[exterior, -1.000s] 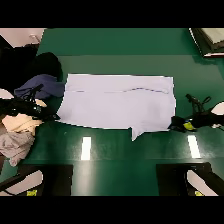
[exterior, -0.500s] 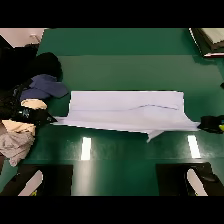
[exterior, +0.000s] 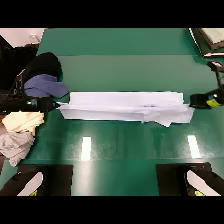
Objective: Fold the shirts.
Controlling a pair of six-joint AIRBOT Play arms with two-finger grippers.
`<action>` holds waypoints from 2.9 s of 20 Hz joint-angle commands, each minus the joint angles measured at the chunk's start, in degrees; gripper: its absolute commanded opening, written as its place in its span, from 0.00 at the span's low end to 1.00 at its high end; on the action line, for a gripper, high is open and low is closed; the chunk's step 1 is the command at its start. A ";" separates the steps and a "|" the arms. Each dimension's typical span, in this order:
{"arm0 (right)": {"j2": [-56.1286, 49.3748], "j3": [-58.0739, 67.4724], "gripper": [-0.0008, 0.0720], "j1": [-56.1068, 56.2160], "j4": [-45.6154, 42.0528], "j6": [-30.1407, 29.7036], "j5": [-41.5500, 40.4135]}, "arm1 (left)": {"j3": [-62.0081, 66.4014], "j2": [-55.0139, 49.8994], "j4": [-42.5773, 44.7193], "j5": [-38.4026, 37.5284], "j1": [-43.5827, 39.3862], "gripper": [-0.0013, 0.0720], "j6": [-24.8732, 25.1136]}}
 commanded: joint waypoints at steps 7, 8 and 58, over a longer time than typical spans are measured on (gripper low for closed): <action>-20.28 12.33 0.03 1.62 0.09 1.22 -8.55 | 5.01 -21.68 -4.15 13.05 -0.55 0.05 2.54; -21.73 13.31 0.04 1.62 0.22 2.34 -9.53 | 6.97 -23.65 -5.27 13.84 -0.55 0.05 2.49; -25.35 3.45 0.03 -15.28 37.66 -22.49 3.65 | 34.01 -43.60 -9.03 7.23 -32.04 0.05 -1.18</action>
